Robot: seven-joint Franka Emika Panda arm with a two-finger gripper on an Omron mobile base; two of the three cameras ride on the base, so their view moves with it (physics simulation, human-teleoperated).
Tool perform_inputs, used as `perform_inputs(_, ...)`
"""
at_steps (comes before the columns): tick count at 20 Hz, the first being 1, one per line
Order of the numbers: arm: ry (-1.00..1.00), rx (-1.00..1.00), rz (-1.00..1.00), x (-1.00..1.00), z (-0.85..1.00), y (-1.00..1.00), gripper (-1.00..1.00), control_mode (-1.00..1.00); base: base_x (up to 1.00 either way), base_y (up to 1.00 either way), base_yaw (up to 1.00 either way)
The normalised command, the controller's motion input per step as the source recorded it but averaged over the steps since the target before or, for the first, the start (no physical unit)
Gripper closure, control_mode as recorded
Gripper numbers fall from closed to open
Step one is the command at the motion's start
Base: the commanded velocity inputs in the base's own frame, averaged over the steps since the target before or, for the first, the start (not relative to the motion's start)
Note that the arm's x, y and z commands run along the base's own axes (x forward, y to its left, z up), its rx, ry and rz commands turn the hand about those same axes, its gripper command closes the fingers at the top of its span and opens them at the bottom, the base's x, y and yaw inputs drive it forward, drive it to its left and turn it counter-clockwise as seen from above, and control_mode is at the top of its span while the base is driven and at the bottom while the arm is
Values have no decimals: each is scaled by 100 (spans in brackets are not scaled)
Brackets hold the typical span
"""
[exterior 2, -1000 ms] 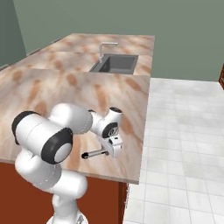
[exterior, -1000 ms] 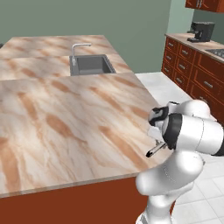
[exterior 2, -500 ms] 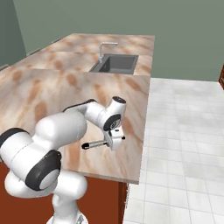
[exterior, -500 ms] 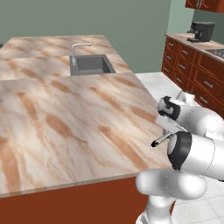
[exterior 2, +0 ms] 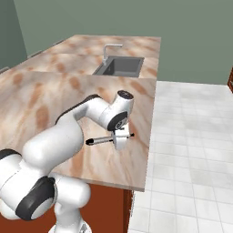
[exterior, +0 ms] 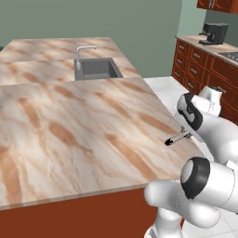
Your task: Pick up the tongs from the counter and place them near the plate next to the oven.
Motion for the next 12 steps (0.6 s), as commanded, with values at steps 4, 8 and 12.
perform_inputs(4,0,0,0,0,0,0,100,100,-29,-1,-50)
perform_inputs(8,0,0,0,0,0,0,100,100,-34,-4,-71)
perform_inputs(12,0,0,0,0,0,0,100,100,-42,0,-75)
